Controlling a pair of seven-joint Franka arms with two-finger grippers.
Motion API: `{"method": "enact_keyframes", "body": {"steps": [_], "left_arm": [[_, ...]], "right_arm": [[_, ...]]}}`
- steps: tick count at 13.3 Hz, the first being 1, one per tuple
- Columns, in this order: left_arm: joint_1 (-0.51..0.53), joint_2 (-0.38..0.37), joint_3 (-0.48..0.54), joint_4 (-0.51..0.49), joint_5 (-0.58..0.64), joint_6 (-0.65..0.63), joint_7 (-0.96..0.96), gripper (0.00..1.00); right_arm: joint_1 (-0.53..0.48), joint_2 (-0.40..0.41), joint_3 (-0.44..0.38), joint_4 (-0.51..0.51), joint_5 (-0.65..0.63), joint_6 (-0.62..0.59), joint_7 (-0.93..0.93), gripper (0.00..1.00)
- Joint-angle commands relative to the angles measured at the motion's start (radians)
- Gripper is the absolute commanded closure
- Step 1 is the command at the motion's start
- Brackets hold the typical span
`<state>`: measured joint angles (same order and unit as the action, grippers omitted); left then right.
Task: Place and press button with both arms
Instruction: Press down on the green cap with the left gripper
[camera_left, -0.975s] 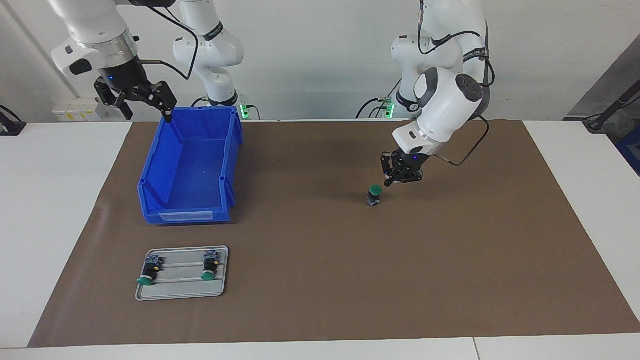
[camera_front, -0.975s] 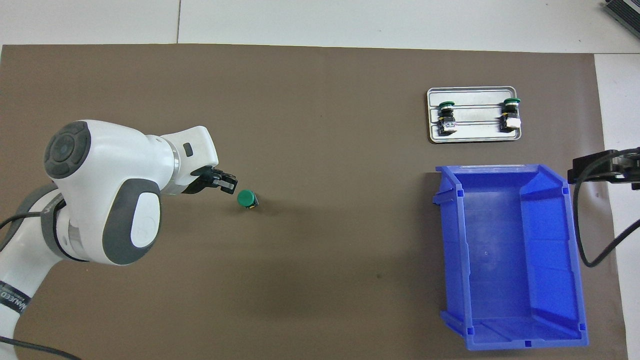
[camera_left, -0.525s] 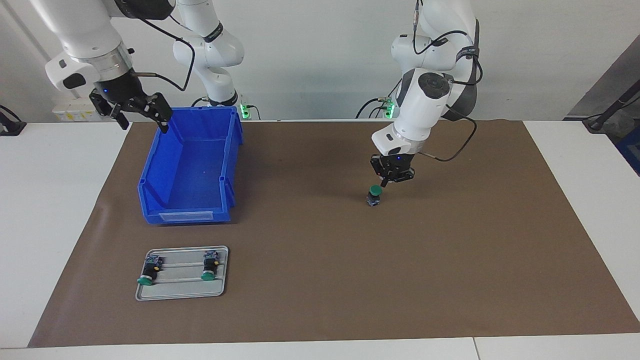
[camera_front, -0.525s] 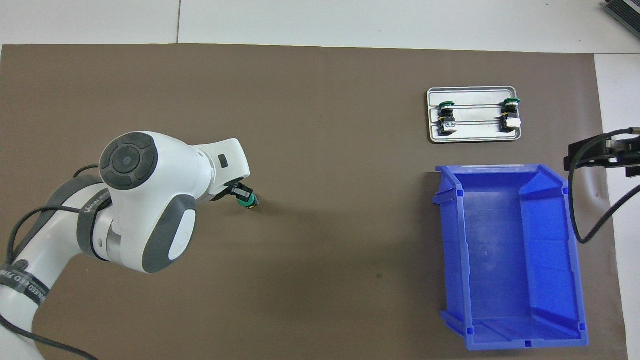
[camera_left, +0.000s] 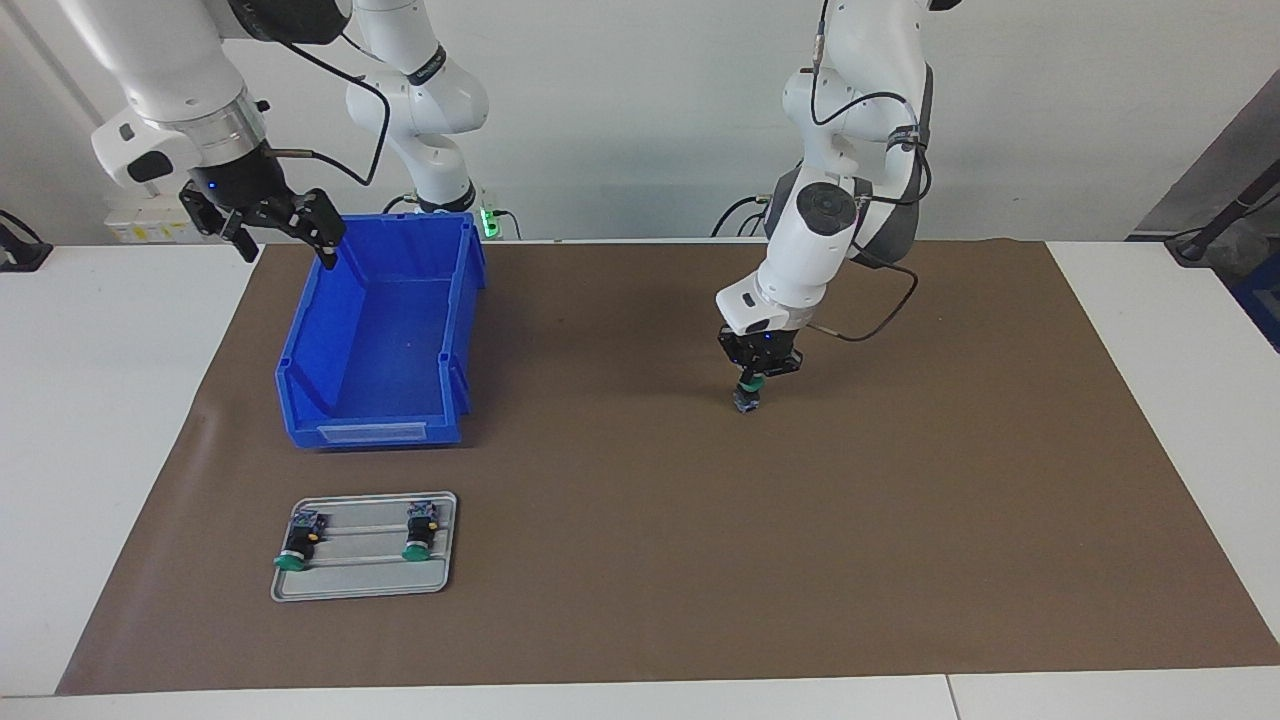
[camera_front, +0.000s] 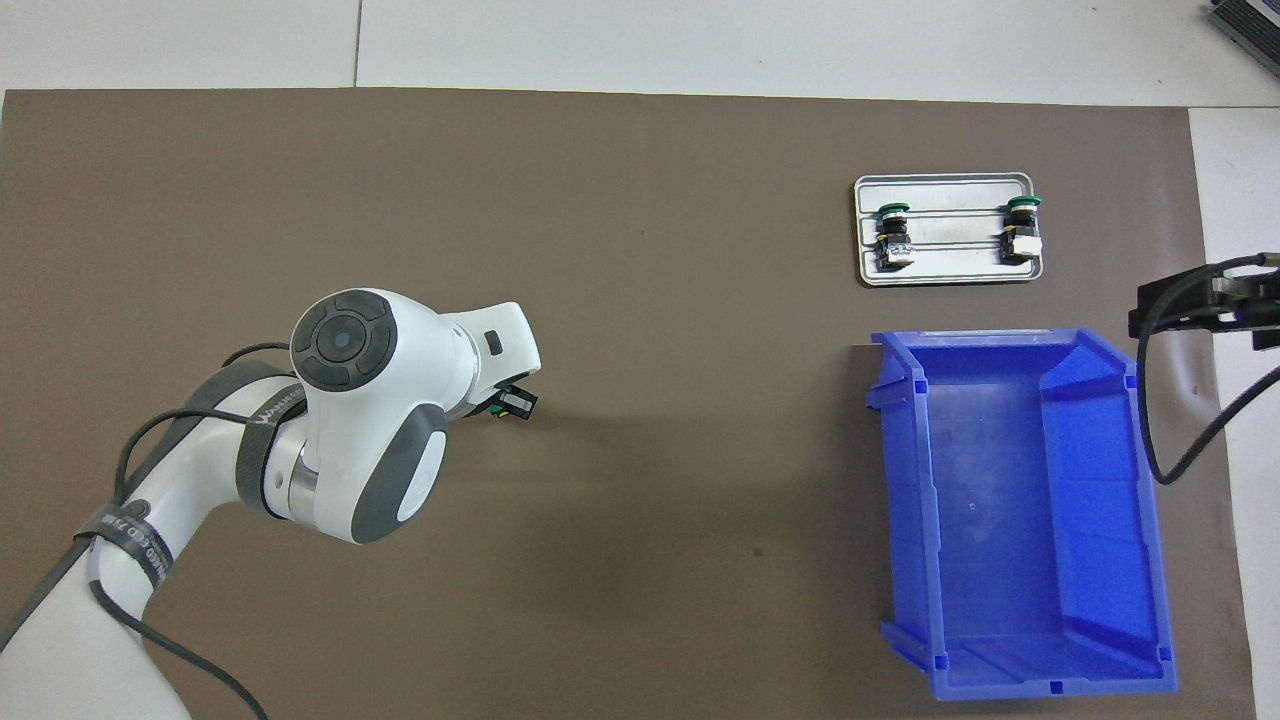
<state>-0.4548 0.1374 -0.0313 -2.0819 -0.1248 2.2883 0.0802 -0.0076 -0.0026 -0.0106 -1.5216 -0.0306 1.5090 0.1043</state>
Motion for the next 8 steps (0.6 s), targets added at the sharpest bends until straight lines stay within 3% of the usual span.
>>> {"method": "enact_keyframes", "body": {"steps": [1, 4, 8], "left_arm": [[-0.015, -0.009, 0.014, -0.064, 0.025, 0.065, -0.023, 1.00], [-0.004, -0.010, 0.016, -0.052, 0.024, 0.040, -0.023, 1.00], [0.013, -0.064, 0.027, 0.067, 0.024, -0.120, -0.025, 1.00]], "right_arm": [[-0.012, -0.004, 0.004, 0.000, -0.006, 0.043, -0.043, 0.00], [-0.008, -0.005, 0.004, 0.000, -0.006, 0.042, -0.043, 0.00], [-0.006, -0.005, 0.004, 0.000, -0.003, 0.043, -0.043, 0.00]]}}
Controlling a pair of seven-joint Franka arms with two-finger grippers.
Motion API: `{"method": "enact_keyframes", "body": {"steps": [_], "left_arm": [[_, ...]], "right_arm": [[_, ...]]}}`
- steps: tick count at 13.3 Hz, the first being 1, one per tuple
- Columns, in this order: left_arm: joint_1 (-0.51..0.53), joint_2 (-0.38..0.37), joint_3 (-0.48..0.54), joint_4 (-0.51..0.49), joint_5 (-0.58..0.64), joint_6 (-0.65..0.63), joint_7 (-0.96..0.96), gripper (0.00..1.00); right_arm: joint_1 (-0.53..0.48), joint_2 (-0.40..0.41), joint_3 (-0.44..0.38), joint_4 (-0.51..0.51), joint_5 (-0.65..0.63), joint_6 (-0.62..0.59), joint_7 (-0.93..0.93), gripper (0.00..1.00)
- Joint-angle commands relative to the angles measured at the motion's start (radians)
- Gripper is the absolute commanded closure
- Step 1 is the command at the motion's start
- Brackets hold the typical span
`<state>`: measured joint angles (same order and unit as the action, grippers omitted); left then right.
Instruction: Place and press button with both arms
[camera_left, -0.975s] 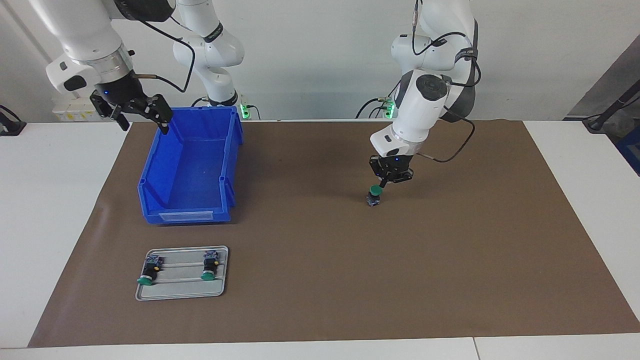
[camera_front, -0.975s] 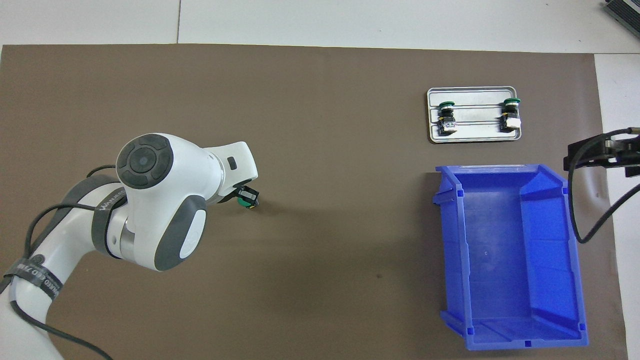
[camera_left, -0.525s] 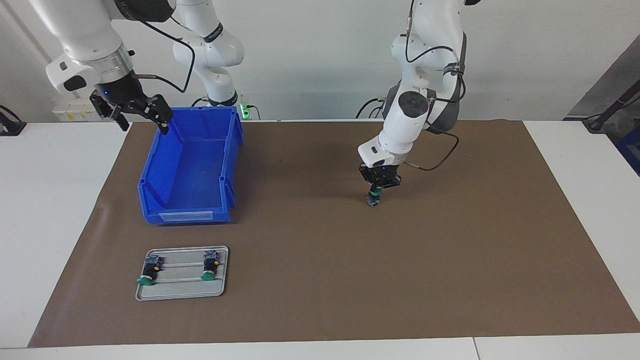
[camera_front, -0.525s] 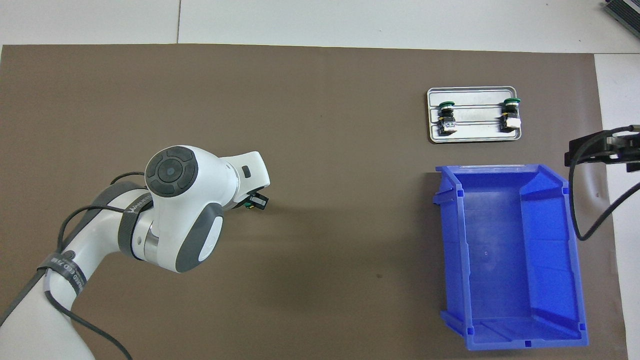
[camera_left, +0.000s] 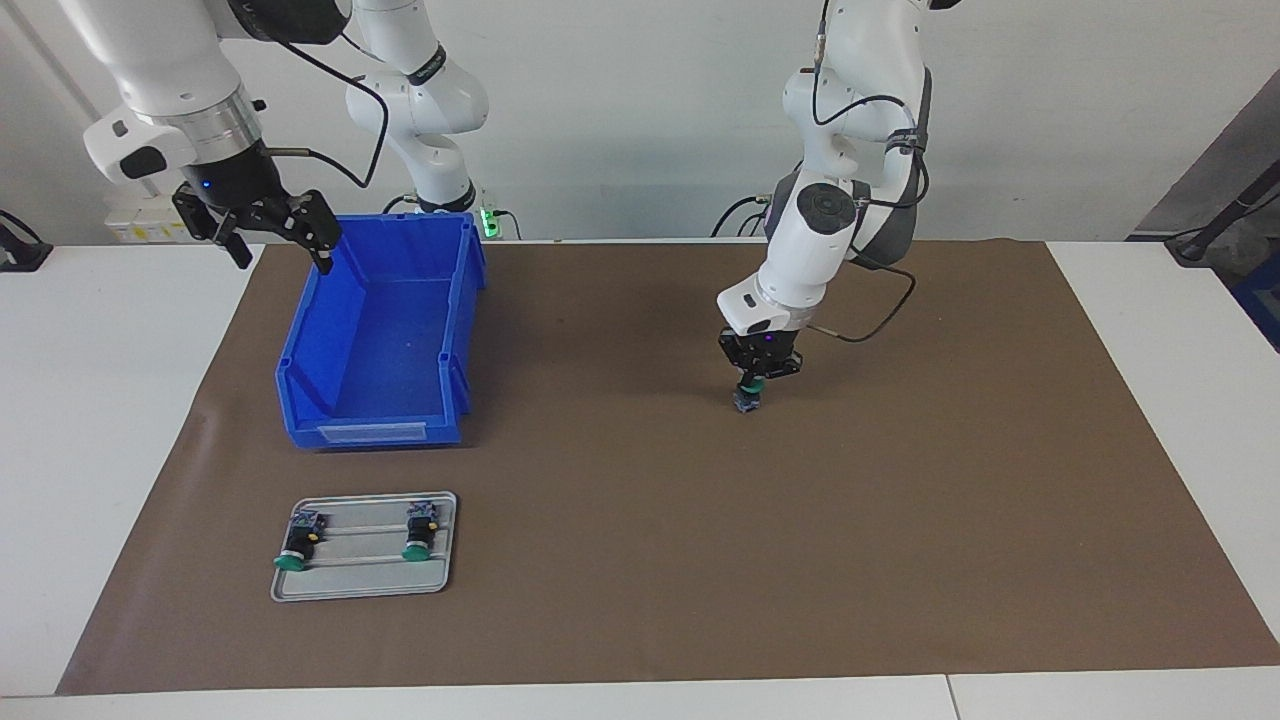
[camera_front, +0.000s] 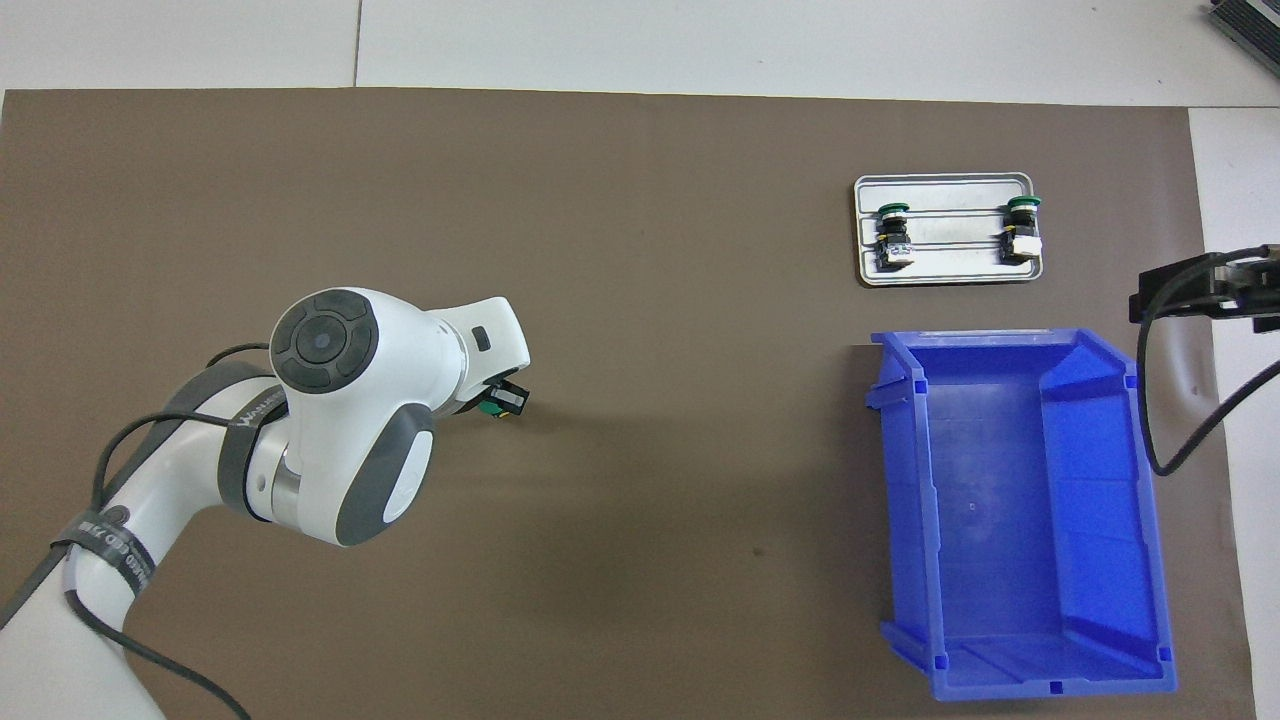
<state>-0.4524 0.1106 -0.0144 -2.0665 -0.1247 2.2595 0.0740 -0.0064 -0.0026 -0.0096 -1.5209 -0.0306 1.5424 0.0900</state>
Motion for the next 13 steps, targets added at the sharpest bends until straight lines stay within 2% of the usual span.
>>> {"method": "enact_keyframes", "body": {"steps": [1, 2, 5, 7, 9, 11, 13], "left_arm": [[0.020, -0.038, 0.011, 0.086, 0.025, -0.139, -0.020, 0.82], [0.037, -0.040, 0.013, 0.107, 0.030, -0.174, -0.022, 0.49], [0.124, -0.097, 0.013, 0.106, 0.071, -0.231, -0.022, 0.00], [0.185, -0.135, 0.017, 0.109, 0.071, -0.265, -0.019, 0.00], [0.251, -0.152, 0.017, 0.141, 0.073, -0.308, -0.019, 0.00], [0.322, -0.132, 0.016, 0.251, 0.073, -0.407, -0.016, 0.00], [0.356, -0.111, 0.016, 0.366, 0.073, -0.498, -0.016, 0.00]], "right_arm": [[-0.009, -0.005, 0.003, -0.001, -0.003, 0.010, -0.029, 0.00], [-0.009, -0.005, 0.003, -0.001, -0.003, 0.009, -0.029, 0.00], [-0.004, -0.016, 0.007, -0.024, 0.014, 0.008, -0.019, 0.00], [0.014, -0.019, 0.016, -0.028, 0.015, 0.008, -0.010, 0.00], [0.107, -0.008, 0.026, -0.030, 0.015, 0.037, 0.075, 0.00], [0.250, 0.018, 0.026, -0.041, 0.018, 0.120, 0.209, 0.00], [0.363, 0.073, 0.026, -0.039, 0.056, 0.180, 0.246, 0.00]]}}
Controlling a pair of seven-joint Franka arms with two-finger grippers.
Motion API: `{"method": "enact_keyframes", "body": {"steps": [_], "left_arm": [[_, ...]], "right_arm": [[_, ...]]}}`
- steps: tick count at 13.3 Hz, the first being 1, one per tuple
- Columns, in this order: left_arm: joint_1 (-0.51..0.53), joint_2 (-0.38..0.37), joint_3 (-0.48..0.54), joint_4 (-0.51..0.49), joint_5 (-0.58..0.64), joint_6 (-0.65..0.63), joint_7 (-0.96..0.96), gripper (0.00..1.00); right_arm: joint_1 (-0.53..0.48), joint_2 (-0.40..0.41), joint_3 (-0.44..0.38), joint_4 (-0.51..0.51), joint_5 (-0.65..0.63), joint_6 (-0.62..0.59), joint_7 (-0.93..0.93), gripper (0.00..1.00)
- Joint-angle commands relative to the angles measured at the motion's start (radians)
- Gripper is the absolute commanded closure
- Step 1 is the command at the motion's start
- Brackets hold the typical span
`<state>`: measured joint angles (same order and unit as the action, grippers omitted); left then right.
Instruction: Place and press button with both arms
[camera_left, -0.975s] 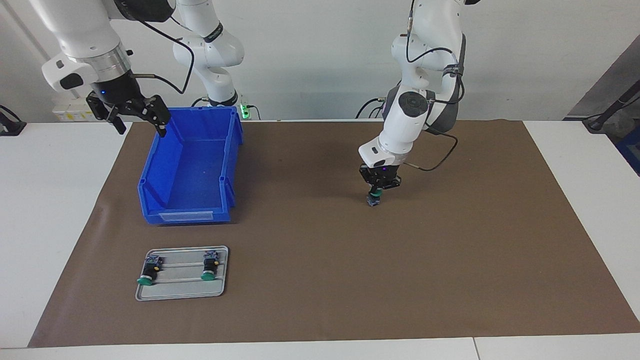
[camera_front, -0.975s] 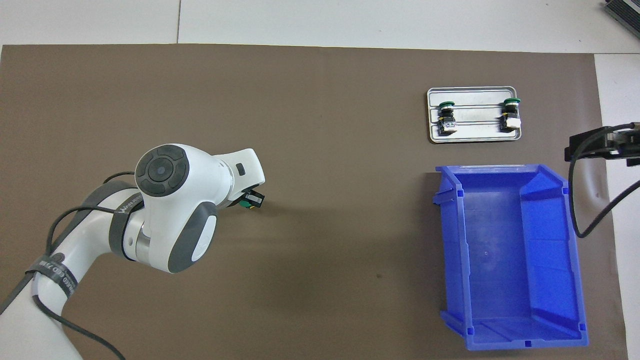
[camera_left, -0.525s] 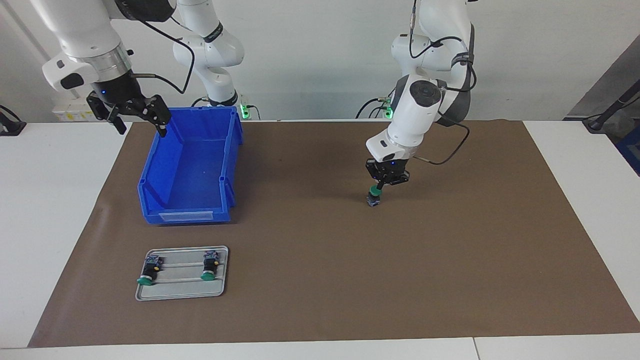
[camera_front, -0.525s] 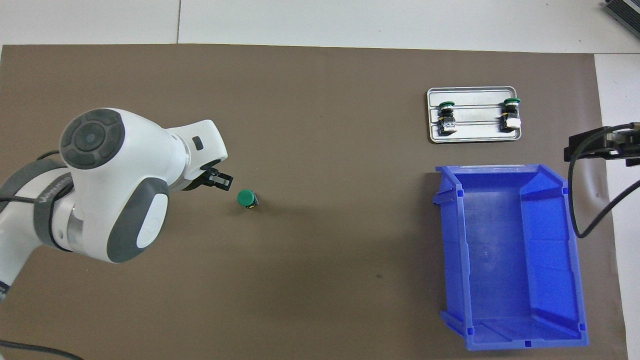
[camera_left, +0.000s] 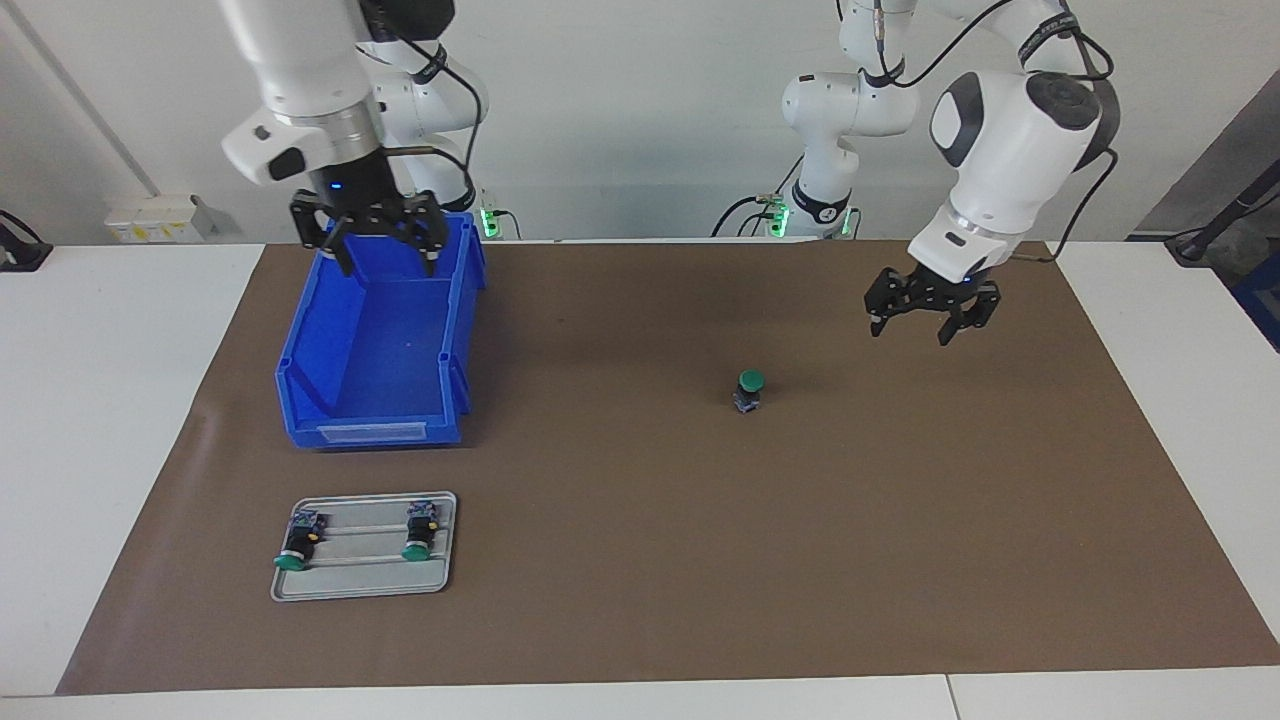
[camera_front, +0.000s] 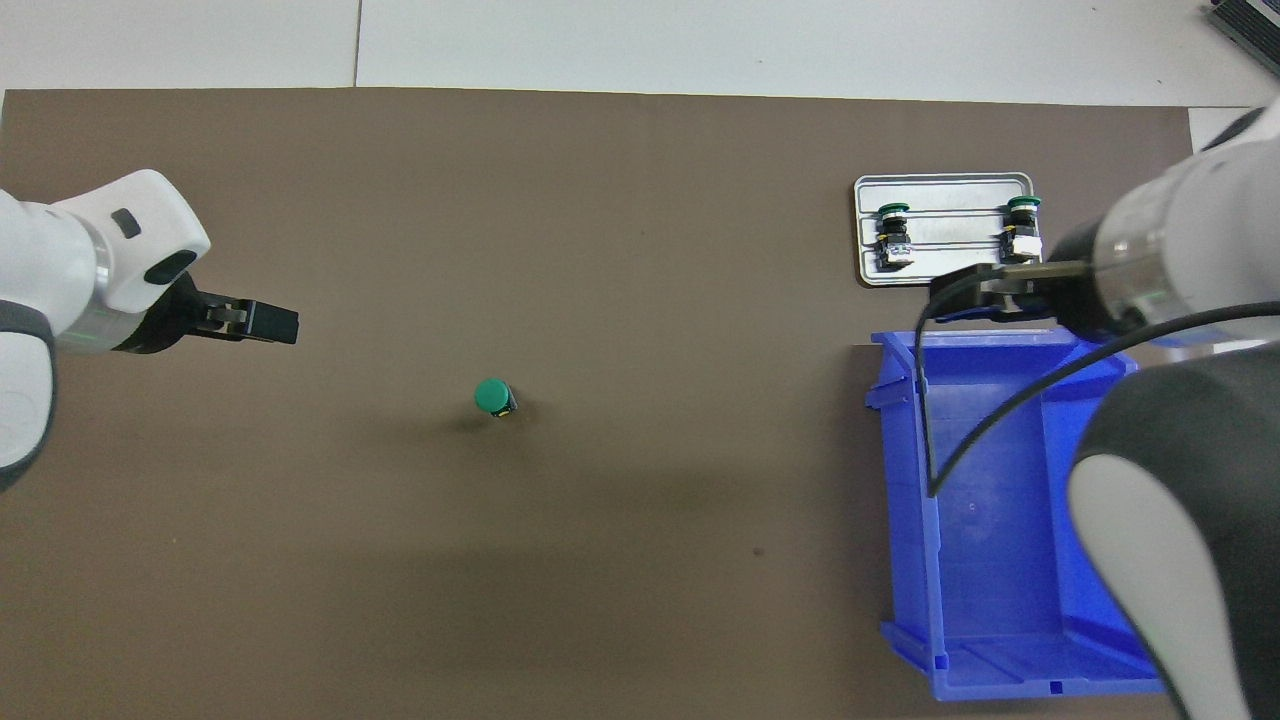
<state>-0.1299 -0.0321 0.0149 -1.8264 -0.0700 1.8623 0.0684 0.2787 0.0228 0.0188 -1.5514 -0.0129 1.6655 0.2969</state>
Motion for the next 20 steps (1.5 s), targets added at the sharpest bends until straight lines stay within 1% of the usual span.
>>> {"method": "enact_keyframes", "body": {"steps": [1, 3, 4, 5, 6, 8, 9, 11, 12, 13, 14, 16, 19, 20], "left_arm": [[0.047, 0.038, -0.012, 0.178, 0.019, -0.144, -0.009, 0.00], [0.065, 0.072, -0.012, 0.278, 0.036, -0.228, -0.007, 0.00], [0.064, 0.092, -0.013, 0.323, 0.064, -0.271, -0.005, 0.00], [0.064, 0.106, -0.013, 0.375, 0.078, -0.314, -0.005, 0.00], [0.064, 0.112, -0.013, 0.406, 0.075, -0.334, -0.005, 0.00], [0.061, 0.091, -0.013, 0.395, 0.072, -0.324, -0.007, 0.00], [0.061, 0.072, -0.013, 0.363, 0.072, -0.321, -0.004, 0.00], [0.056, 0.052, -0.016, 0.328, 0.072, -0.325, -0.005, 0.00], [0.053, 0.051, -0.016, 0.325, 0.072, -0.331, -0.010, 0.00], [0.050, 0.049, -0.016, 0.320, 0.072, -0.336, -0.013, 0.00], [0.049, 0.044, -0.016, 0.312, 0.072, -0.331, -0.010, 0.00], [0.059, 0.043, -0.013, 0.306, 0.072, -0.328, -0.010, 0.00], [0.078, 0.043, -0.012, 0.306, 0.072, -0.327, -0.010, 0.00], [0.079, 0.043, -0.012, 0.306, 0.072, -0.327, -0.012, 0.00]], "right_arm": [[0.133, 0.080, 0.000, -0.009, 0.043, 0.115, 0.060, 0.00], [0.253, 0.176, 0.000, 0.004, 0.042, 0.245, 0.128, 0.00], [0.311, 0.231, 0.000, 0.016, 0.039, 0.313, 0.154, 0.00], [0.362, 0.279, 0.000, 0.020, 0.033, 0.385, 0.183, 0.00], [0.388, 0.313, 0.000, 0.020, 0.027, 0.443, 0.198, 0.00], [0.450, 0.374, -0.002, 0.019, 0.014, 0.551, 0.209, 0.00], [0.471, 0.397, -0.002, 0.019, -0.019, 0.580, 0.220, 0.00], [0.528, 0.472, -0.002, 0.020, -0.122, 0.652, 0.307, 0.00], [0.540, 0.511, -0.002, 0.020, -0.180, 0.692, 0.353, 0.00], [0.540, 0.532, 0.000, 0.019, -0.237, 0.718, 0.373, 0.00], [0.536, 0.542, 0.000, 0.019, -0.265, 0.721, 0.372, 0.00], [0.530, 0.557, 0.000, 0.020, -0.282, 0.738, 0.363, 0.00], [0.537, 0.597, 0.000, 0.020, -0.297, 0.812, 0.369, 0.03], [0.540, 0.597, -0.002, 0.022, -0.299, 0.800, 0.367, 0.03]]}}
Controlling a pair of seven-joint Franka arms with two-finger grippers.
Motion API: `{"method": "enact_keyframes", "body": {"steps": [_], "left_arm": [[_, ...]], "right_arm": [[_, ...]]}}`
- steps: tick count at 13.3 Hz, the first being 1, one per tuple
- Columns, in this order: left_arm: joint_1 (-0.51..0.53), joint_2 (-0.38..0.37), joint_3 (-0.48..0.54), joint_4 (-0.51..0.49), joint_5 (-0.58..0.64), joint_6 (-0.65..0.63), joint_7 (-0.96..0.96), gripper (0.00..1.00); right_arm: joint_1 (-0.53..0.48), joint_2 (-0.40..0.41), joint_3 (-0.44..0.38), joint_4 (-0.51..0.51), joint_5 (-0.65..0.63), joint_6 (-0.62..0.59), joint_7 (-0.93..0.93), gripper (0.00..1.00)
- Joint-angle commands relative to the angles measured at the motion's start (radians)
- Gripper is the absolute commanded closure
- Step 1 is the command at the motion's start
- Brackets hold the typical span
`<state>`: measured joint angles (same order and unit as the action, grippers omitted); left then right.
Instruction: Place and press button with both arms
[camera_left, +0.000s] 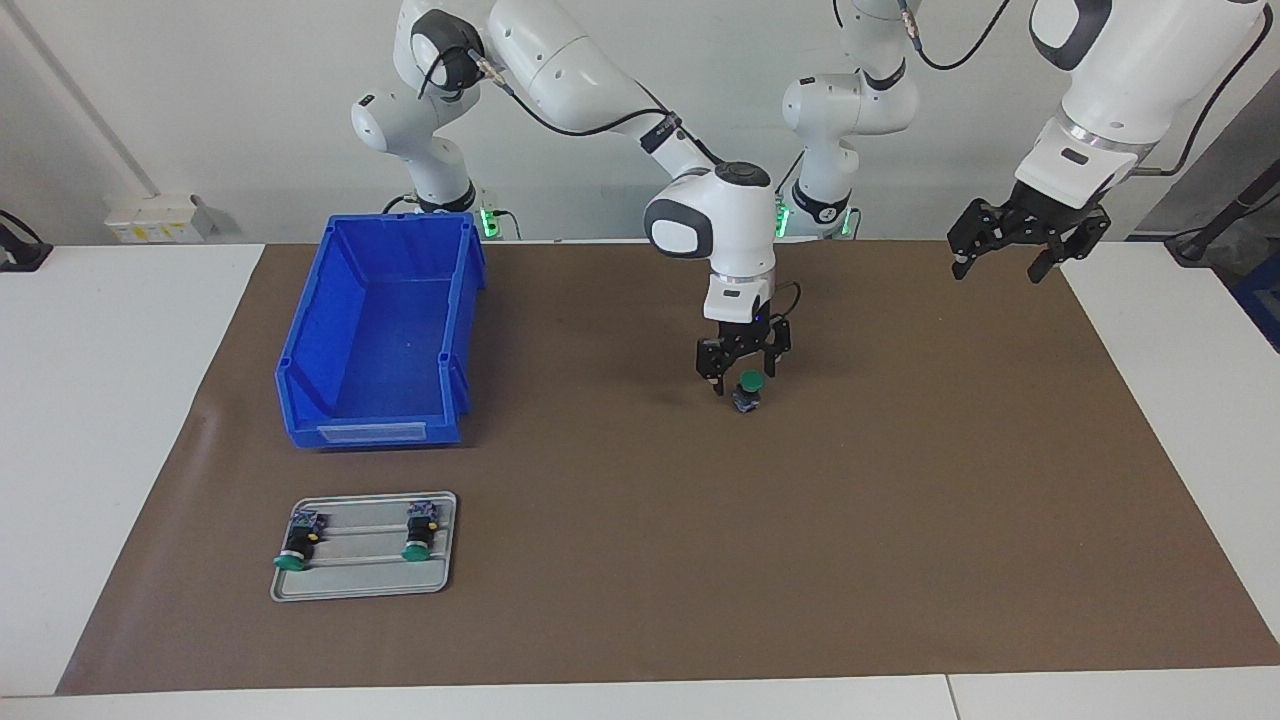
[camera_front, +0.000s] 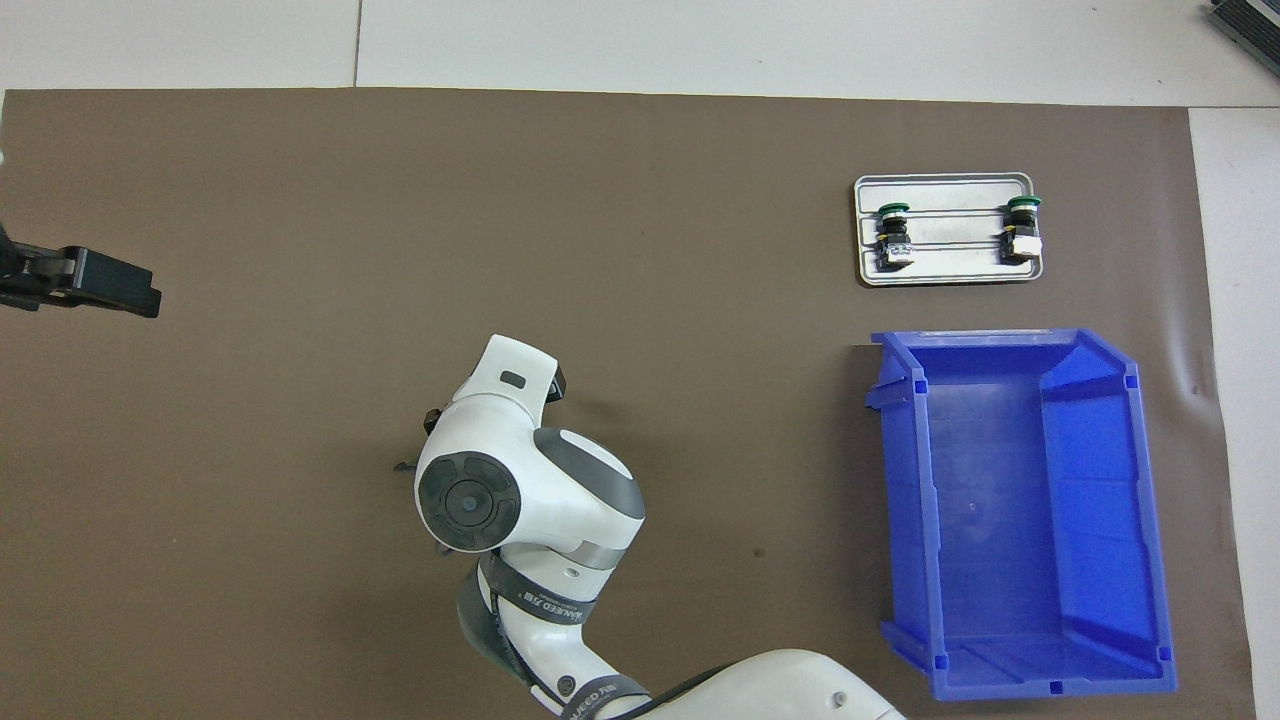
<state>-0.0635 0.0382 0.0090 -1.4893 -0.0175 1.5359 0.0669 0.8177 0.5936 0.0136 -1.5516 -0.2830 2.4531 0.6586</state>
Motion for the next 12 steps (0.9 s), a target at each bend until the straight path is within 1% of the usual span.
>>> {"method": "enact_keyframes", "body": {"steps": [1, 3, 5, 10, 12], "left_arm": [[0.013, -0.027, -0.006, -0.031, 0.019, 0.000, -0.010, 0.00], [0.013, -0.027, -0.007, -0.031, 0.019, 0.000, -0.010, 0.00], [0.013, -0.027, -0.007, -0.031, 0.019, 0.000, -0.010, 0.00], [0.013, -0.027, -0.007, -0.031, 0.019, 0.000, -0.010, 0.00], [0.013, -0.027, -0.007, -0.031, 0.019, 0.000, -0.010, 0.00]], "right_arm": [[0.004, 0.025, 0.003, 0.022, -0.028, 0.009, 0.006, 0.03], [0.004, 0.022, 0.003, 0.022, -0.030, 0.004, 0.004, 0.04], [0.006, 0.022, 0.003, 0.022, -0.039, -0.006, 0.004, 0.09], [0.004, 0.022, 0.005, 0.022, -0.048, -0.002, 0.006, 0.26], [0.003, 0.023, 0.005, 0.022, -0.048, -0.002, 0.004, 0.39]]}}
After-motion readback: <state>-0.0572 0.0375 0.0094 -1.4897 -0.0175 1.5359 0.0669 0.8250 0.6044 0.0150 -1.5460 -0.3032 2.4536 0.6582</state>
